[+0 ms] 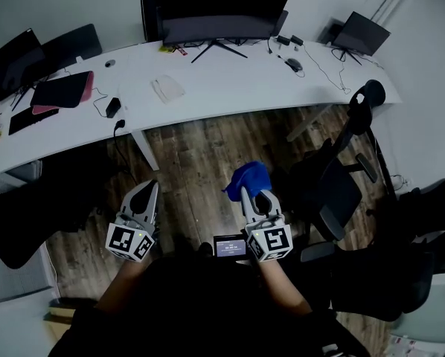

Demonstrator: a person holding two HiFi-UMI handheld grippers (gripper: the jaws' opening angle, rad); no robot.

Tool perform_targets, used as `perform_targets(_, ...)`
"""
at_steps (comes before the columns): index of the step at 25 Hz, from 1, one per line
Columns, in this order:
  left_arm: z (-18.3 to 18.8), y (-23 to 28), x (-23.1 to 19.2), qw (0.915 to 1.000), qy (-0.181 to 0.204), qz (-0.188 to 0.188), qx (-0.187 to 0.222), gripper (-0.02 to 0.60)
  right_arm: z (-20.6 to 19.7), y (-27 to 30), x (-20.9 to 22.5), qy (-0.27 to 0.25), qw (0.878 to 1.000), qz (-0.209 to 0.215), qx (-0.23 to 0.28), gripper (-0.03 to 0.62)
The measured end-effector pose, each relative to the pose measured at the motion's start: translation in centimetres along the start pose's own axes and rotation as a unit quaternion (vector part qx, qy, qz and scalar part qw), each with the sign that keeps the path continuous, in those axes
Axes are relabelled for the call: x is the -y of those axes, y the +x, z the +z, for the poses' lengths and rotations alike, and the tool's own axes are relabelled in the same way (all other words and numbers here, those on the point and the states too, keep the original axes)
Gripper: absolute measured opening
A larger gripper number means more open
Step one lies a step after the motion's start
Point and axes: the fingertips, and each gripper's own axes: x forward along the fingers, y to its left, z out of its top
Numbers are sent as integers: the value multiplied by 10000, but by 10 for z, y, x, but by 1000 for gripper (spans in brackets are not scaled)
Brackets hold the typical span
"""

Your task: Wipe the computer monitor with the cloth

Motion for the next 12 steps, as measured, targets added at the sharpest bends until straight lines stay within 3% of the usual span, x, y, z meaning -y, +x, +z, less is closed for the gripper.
perform_targets(12,-16,34,47,9995,67,-204,-217,-5,-15,-25,47,216,9998,-45,16,64)
